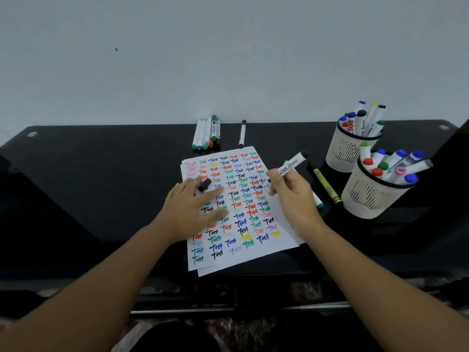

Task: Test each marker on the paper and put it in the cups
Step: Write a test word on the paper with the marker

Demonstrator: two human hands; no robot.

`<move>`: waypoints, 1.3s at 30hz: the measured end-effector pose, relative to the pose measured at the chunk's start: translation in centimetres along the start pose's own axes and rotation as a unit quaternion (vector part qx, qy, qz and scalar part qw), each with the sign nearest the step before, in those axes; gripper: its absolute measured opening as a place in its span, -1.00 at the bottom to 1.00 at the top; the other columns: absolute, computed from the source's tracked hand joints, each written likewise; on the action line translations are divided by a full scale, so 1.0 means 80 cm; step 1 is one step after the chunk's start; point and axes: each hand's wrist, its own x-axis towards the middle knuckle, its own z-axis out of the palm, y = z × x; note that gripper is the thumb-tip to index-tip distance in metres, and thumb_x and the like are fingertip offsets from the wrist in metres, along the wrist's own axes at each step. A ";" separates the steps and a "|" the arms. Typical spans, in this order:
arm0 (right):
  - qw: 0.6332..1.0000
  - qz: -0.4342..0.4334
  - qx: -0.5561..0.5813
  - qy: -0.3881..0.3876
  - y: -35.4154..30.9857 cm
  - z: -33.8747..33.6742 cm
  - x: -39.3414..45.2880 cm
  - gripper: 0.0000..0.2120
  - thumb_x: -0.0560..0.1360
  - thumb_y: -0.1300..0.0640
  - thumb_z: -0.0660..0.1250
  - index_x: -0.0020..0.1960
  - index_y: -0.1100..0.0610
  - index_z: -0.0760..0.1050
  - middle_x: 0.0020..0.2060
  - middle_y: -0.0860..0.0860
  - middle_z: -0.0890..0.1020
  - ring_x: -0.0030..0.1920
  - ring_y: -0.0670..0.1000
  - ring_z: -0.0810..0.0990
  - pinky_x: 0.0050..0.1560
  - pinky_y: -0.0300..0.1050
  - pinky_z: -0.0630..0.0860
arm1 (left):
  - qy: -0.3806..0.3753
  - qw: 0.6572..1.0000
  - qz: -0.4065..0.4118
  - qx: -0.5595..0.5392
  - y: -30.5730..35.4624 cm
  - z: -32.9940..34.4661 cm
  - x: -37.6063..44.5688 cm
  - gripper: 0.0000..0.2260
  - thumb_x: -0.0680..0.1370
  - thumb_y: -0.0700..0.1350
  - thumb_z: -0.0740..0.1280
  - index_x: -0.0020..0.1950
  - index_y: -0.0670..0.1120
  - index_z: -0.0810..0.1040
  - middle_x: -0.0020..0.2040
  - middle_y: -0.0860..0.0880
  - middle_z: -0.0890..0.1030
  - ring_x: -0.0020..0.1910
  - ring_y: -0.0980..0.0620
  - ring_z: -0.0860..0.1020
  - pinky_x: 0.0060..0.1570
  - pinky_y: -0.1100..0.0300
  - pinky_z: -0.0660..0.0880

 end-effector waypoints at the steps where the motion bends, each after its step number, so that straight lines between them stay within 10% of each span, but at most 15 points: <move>1: 1.000 -0.001 -0.018 0.015 0.002 -0.004 0.002 -0.83 0.67 -0.04 0.34 0.02 0.03 0.62 -0.25 -0.09 0.67 -0.17 -0.13 0.64 -0.03 -0.13 0.57 | 0.024 1.000 0.002 0.003 0.000 0.004 -0.002 -0.24 0.39 0.65 -0.12 0.54 0.43 0.17 0.66 0.01 0.06 0.63 -0.05 -0.02 0.58 -0.12 -0.04; 10: 0.983 -0.015 -0.182 0.017 0.010 -0.021 0.004 -0.93 0.63 -0.05 0.39 0.02 -0.09 0.52 -0.18 -0.11 0.69 -0.15 -0.15 0.68 -0.14 -0.12 0.62 | 0.036 0.999 -0.018 0.008 0.004 0.005 -0.003 -0.28 0.42 0.63 -0.05 0.54 0.41 0.20 0.64 0.08 0.12 0.61 0.00 0.03 0.58 -0.09 -0.01; 18: 0.984 0.023 -0.175 0.001 0.025 -0.020 0.004 -0.88 0.66 -0.09 0.33 -0.02 -0.10 0.56 -0.17 -0.08 0.70 -0.10 -0.05 0.69 0.04 0.19 0.64 | 0.041 0.999 -0.014 0.014 0.003 0.006 -0.002 -0.28 0.43 0.63 -0.05 0.54 0.41 0.20 0.64 0.07 0.12 0.61 -0.01 0.04 0.58 -0.09 -0.01; 39: 0.976 0.035 -0.214 -0.013 0.017 -0.019 0.002 -0.88 0.67 -0.08 0.31 -0.01 -0.10 0.54 -0.14 -0.02 0.71 -0.08 0.01 0.69 0.02 0.18 0.65 | 0.036 0.999 -0.014 0.024 0.003 0.005 -0.002 -0.25 0.41 0.64 -0.09 0.55 0.41 0.17 0.64 0.06 0.11 0.61 -0.04 0.03 0.57 -0.12 0.00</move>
